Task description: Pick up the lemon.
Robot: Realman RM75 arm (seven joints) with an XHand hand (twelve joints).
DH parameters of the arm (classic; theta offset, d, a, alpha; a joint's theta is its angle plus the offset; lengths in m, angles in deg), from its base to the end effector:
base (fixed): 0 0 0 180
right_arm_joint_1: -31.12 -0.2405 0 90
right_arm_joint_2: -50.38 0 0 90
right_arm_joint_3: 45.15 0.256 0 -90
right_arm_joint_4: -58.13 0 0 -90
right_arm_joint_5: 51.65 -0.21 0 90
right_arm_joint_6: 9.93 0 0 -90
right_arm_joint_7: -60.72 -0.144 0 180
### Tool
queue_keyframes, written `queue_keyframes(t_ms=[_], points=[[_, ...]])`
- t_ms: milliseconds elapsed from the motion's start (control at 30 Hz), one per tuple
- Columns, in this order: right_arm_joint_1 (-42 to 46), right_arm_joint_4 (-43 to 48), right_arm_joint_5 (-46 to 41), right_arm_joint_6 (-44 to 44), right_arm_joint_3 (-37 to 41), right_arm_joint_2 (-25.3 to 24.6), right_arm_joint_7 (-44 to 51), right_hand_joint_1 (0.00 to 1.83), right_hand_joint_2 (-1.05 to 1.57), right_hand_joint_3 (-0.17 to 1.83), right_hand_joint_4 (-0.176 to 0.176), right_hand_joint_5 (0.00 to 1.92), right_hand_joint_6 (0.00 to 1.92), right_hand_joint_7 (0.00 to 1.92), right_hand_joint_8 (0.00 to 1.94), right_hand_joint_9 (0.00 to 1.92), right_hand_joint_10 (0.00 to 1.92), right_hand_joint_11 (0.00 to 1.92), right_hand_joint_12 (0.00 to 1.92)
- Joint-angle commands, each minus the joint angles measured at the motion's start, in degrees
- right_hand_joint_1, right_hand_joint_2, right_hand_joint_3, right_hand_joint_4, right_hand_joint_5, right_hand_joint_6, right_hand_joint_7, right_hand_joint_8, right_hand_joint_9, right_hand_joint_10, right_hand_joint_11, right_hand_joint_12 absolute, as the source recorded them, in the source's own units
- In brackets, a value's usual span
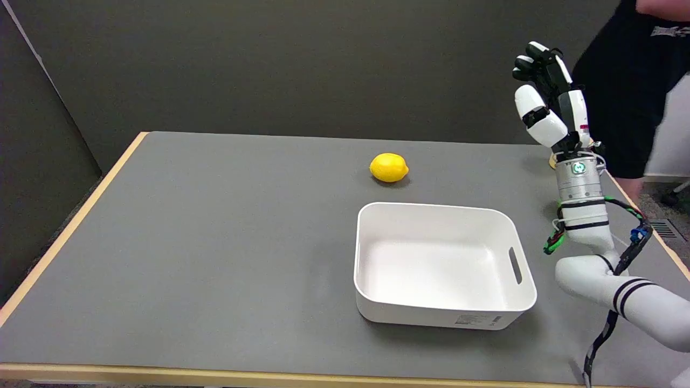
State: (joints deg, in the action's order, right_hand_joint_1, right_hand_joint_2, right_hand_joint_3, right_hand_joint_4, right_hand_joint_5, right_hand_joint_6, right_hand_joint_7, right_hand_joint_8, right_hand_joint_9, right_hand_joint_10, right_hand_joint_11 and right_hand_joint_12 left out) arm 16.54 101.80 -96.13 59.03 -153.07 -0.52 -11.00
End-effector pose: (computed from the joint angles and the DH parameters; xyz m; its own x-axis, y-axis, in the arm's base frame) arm -0.2098 -0.3304 0.4894 0.3212 0.4578 0.8290 -0.7172 -0.4541 0.5286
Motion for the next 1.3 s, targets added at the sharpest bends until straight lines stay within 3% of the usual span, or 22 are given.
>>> queue_keyframes(t_ms=[33, 333, 500, 567, 800, 867, 1000, 1033, 1300], points=[[1.72, 1.91, 3.93, -1.54, 1.55, 2.68, 2.26, 0.54, 0.72, 1.00, 0.009, 0.22, 0.47, 0.40, 0.51, 0.34, 0.85, 0.00, 1.04], [5.35, 10.96, 11.19, -7.03, 9.91, 4.64, 14.20, 0.58, 0.69, 0.99, -0.003, 0.22, 0.48, 0.41, 0.54, 0.35, 0.86, 0.00, 1.01], [4.06, 18.55, 16.55, -19.22, 13.59, 5.31, 21.02, 0.57, 0.68, 0.97, -0.007, 0.23, 0.49, 0.42, 0.54, 0.35, 0.87, 0.00, 1.01], [1.98, 20.80, 17.67, -26.33, 13.58, 5.31, 23.91, 0.57, 0.71, 0.86, -0.011, 0.25, 0.45, 0.44, 0.49, 0.33, 0.92, 0.00, 0.99], [-9.46, 24.24, 17.72, -52.71, 7.92, 2.10, 37.68, 0.55, 0.67, 0.88, -0.019, 0.25, 0.47, 0.41, 0.50, 0.30, 0.90, 0.00, 0.98], [-13.23, 23.34, 17.83, -56.74, 5.07, -0.63, 41.07, 0.52, 0.63, 0.95, -0.021, 0.23, 0.50, 0.37, 0.54, 0.28, 0.83, 0.00, 0.97], [-17.27, 21.34, 18.18, -59.27, 1.82, -4.97, 46.72, 0.53, 0.67, 0.85, -0.026, 0.25, 0.44, 0.38, 0.44, 0.24, 0.85, 0.00, 0.94], [-18.51, 20.87, 18.18, -60.63, 0.86, -5.78, 48.75, 0.52, 0.64, 0.91, -0.027, 0.23, 0.47, 0.36, 0.49, 0.24, 0.83, 0.00, 0.95], [-25.33, 17.82, 18.18, -75.69, -7.40, -6.98, 55.24, 0.49, 0.60, 0.94, -0.033, 0.24, 0.51, 0.36, 0.54, 0.27, 0.83, 0.00, 1.02]])
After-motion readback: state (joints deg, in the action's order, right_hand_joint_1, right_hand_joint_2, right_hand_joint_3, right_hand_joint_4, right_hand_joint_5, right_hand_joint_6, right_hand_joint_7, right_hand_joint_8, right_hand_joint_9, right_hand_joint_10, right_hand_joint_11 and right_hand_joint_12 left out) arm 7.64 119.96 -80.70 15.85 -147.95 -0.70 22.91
